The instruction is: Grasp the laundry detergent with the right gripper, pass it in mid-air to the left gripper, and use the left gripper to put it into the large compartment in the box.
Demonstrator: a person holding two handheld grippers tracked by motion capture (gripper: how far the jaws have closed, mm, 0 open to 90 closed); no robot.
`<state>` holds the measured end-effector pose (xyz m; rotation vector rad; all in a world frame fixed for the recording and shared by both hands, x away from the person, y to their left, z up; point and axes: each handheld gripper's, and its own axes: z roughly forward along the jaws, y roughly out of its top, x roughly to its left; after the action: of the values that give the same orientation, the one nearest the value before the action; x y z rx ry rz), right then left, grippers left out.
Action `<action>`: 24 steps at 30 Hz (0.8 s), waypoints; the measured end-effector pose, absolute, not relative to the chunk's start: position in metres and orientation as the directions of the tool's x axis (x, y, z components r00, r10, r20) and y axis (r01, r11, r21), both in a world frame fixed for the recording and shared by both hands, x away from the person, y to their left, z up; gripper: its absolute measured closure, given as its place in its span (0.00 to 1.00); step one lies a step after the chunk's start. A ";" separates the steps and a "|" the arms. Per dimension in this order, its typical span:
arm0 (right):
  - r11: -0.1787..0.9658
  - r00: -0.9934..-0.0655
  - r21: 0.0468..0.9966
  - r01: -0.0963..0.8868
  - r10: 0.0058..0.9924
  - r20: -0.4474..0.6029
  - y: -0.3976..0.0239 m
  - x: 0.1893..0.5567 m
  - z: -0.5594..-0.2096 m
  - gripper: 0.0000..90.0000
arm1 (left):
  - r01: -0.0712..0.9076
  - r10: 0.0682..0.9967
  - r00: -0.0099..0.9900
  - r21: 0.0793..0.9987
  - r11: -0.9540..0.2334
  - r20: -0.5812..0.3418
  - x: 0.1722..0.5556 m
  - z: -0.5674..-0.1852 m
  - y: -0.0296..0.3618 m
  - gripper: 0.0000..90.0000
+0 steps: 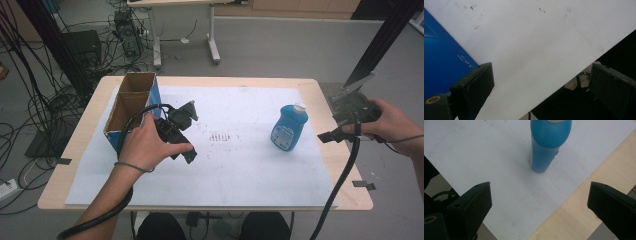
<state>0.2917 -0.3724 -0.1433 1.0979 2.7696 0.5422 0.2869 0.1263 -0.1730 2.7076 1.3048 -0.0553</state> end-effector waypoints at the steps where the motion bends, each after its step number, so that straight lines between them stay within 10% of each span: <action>1: 0.673 -0.732 0.371 0.640 0.681 0.026 -0.373 0.291 -0.145 0.06 | 0.781 0.776 0.624 0.106 -0.616 -0.091 0.287 -0.173 0.126 0.08; 24: 0.637 -0.700 0.391 0.664 0.714 0.026 -0.385 0.279 -0.174 0.06 | 0.771 0.765 0.637 0.115 -0.627 -0.096 0.286 -0.176 0.124 0.07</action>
<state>0.2787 -0.3849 -0.1743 1.1517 2.7219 0.5702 0.2857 0.1236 -0.1764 2.7084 1.2791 -0.0574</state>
